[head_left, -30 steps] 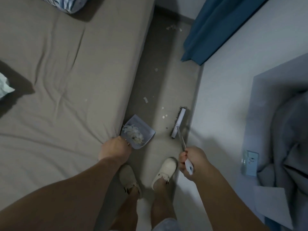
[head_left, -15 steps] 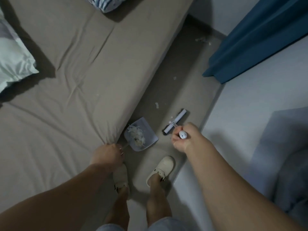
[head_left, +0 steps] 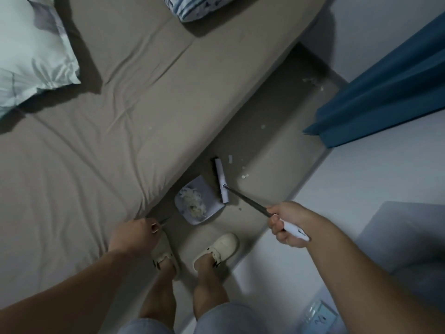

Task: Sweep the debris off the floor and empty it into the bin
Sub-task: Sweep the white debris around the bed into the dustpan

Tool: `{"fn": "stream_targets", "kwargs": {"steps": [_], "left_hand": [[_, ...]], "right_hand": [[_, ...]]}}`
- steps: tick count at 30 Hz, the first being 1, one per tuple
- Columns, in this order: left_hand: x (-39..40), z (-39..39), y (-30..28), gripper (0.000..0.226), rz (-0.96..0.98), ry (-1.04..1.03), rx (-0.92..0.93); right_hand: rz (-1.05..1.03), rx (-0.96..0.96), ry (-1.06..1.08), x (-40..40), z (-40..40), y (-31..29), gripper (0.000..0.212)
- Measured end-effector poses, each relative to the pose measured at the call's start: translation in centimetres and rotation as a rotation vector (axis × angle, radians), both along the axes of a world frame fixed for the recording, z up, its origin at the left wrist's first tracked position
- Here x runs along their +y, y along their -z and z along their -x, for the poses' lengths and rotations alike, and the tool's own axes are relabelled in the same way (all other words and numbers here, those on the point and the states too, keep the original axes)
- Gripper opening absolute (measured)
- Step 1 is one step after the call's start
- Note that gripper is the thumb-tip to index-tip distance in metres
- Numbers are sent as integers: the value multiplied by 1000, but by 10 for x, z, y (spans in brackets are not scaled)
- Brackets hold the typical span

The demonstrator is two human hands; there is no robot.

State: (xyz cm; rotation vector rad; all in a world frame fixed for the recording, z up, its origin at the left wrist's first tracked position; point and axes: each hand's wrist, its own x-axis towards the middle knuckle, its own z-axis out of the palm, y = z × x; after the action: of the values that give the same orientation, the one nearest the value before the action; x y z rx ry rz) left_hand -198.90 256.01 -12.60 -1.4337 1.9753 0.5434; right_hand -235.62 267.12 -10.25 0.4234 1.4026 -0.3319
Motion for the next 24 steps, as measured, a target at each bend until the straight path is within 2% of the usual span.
{"fn": "stream_targets", "kwargs": {"steps": [5, 9, 13, 19, 21, 24], "left_hand": [[14, 0, -2, 20, 9, -49, -13], [18, 5, -1, 20, 38, -41, -14], [15, 20, -4, 19, 68, -47, 3], [-5, 64, -7, 20, 97, -51, 45], [-14, 81, -7, 19, 90, -49, 55], [-26, 106, -4, 22, 60, -37, 91]], "right_hand": [[24, -112, -70, -29, 63, 30, 32], [59, -26, -82, -51, 124, 32, 20], [71, 10, -30, -53, 173, 31, 29], [70, 76, -19, -41, 202, 24, 24], [57, 92, -63, -36, 201, 18, 30], [8, 111, -115, -22, 190, 1, 51]]}}
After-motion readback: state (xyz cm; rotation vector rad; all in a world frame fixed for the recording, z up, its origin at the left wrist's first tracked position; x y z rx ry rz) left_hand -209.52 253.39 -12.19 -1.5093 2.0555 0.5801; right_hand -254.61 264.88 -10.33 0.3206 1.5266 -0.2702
